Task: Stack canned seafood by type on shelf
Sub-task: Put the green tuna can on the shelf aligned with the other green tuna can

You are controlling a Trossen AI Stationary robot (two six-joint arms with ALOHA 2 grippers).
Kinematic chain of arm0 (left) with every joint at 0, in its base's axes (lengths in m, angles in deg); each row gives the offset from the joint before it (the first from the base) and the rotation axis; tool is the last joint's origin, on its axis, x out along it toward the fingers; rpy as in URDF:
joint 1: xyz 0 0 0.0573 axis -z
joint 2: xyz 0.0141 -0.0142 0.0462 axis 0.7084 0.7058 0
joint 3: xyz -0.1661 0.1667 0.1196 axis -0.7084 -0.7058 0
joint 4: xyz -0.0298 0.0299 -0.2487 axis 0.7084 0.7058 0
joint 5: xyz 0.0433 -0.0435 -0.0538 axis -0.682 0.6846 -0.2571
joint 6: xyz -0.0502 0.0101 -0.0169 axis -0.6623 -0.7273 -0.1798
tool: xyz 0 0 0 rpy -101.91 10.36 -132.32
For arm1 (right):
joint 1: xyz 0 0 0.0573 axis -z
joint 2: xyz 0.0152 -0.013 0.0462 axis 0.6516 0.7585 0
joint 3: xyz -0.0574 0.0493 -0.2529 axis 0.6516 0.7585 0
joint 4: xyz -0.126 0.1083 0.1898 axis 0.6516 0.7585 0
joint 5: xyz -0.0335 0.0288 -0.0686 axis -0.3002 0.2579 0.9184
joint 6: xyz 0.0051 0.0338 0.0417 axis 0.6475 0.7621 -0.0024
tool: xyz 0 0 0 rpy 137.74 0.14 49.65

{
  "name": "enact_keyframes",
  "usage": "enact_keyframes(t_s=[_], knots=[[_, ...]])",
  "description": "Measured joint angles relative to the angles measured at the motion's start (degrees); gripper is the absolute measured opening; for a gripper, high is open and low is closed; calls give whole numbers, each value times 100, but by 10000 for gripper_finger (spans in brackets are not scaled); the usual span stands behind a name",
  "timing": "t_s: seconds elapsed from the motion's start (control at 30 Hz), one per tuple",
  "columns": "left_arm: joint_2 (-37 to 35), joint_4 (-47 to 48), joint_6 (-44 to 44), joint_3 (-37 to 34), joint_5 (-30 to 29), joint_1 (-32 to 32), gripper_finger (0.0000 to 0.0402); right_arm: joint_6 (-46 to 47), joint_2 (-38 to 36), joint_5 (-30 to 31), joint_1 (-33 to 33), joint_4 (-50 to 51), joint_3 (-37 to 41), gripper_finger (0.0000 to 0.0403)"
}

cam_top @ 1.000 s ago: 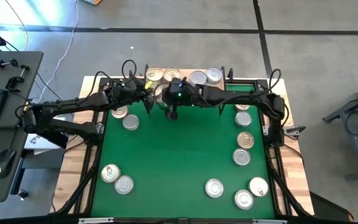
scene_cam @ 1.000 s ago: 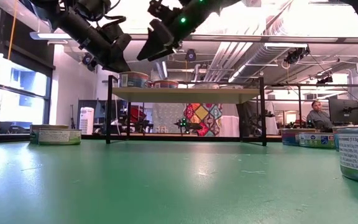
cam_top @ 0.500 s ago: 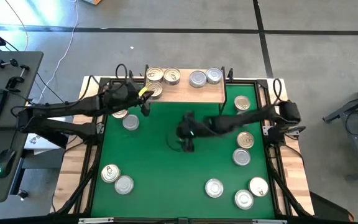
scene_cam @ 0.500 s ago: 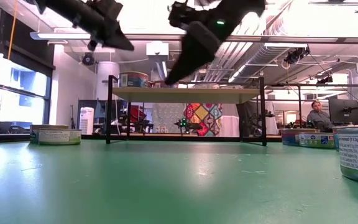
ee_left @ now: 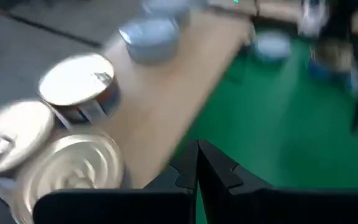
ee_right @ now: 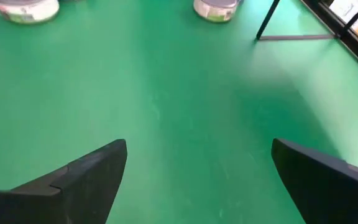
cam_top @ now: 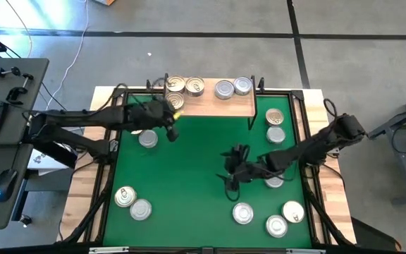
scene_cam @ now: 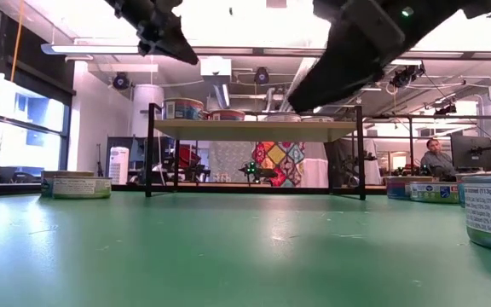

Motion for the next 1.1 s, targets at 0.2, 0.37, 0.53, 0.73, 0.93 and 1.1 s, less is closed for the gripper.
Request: enact_keyframes(t_s=[0.2, 0.37, 0.53, 0.73, 0.93, 1.1], knots=[[268, 2559, -1641, 117, 31, 962, 0, 217, 148, 152, -59, -923, 457, 394], [269, 4141, -4143, -285, 263, 2209, 0, 143, 208, 111, -59, -1771, 849, 394], [305, 3936, -5948, -562, 968, 3710, 0, -2, 208, 87, -73, -1816, 929, 394], [918, 2147, -7690, -562, 1186, 5289, 0, -62, -178, 125, -392, -961, 929, 394], [1937, 1255, -9260, -562, 1747, 6113, 0, 74, -659, 669, -501, -591, 927, 394], [2627, 756, -9373, -494, 1646, 6151, 0, -157, -673, 719, -466, -1037, 927, 394]])
